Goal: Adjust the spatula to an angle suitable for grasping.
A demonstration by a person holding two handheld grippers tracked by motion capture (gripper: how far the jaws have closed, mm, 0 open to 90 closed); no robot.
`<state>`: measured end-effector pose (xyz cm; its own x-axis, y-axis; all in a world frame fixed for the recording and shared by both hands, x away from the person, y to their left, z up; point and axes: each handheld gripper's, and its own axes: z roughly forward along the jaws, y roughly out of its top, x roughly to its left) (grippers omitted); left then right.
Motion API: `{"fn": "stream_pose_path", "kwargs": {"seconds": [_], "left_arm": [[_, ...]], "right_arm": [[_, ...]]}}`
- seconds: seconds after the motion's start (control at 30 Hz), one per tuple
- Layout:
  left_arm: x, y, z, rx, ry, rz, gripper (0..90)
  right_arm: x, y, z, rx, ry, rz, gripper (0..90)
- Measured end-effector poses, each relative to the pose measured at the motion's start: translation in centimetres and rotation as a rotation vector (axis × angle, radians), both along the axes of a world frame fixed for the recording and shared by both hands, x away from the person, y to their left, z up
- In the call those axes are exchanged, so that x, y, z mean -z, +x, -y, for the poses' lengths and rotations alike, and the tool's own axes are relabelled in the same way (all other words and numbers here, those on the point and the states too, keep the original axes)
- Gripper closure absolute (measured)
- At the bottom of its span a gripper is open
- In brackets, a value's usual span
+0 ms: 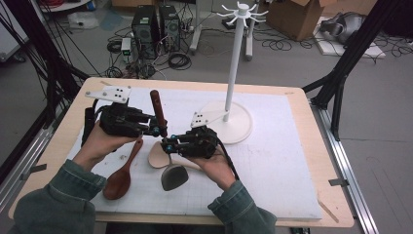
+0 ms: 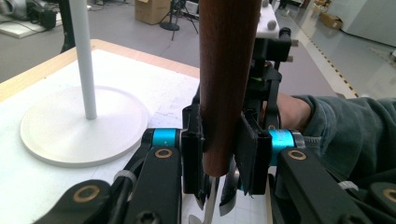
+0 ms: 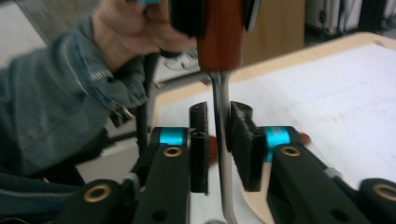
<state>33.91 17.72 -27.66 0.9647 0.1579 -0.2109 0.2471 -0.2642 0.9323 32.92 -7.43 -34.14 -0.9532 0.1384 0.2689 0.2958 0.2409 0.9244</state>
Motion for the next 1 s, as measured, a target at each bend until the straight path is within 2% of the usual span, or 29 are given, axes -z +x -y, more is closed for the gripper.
{"fn": "stream_pose_path", "kwargs": {"seconds": [0.17,0.27,0.37,0.47,0.63,0.9,1.0], "left_arm": [[0.0,0.0,0.1,0.004,0.001,0.011,73.2],[0.0,-0.1,0.1,-0.012,0.014,0.024,71.7],[0.0,-0.2,-0.2,-0.03,0.027,0.035,66.6],[0.0,-0.5,-0.6,-0.047,0.022,0.039,63.0],[0.5,-0.7,-1.5,-0.083,0.052,0.055,58.3],[1.8,-1.3,-2.6,-0.137,0.074,0.063,54.1],[2.2,-1.6,-3.0,-0.157,0.085,0.078,51.8]], "right_arm": [[-0.2,-0.2,0.0,0.007,-0.008,0.026,82.7],[-0.3,-0.4,-0.1,0.029,-0.021,0.048,83.6],[-0.4,-0.5,0.1,0.054,-0.026,0.037,84.1],[-0.7,-0.5,0.7,0.088,-0.026,0.05,84.2],[-1.2,-0.4,2.0,0.145,-0.022,0.05,84.2],[-1.8,-0.3,3.7,0.202,-0.04,0.053,84.2],[-2.1,-0.1,4.3,0.225,-0.046,0.054,84.2]]}}
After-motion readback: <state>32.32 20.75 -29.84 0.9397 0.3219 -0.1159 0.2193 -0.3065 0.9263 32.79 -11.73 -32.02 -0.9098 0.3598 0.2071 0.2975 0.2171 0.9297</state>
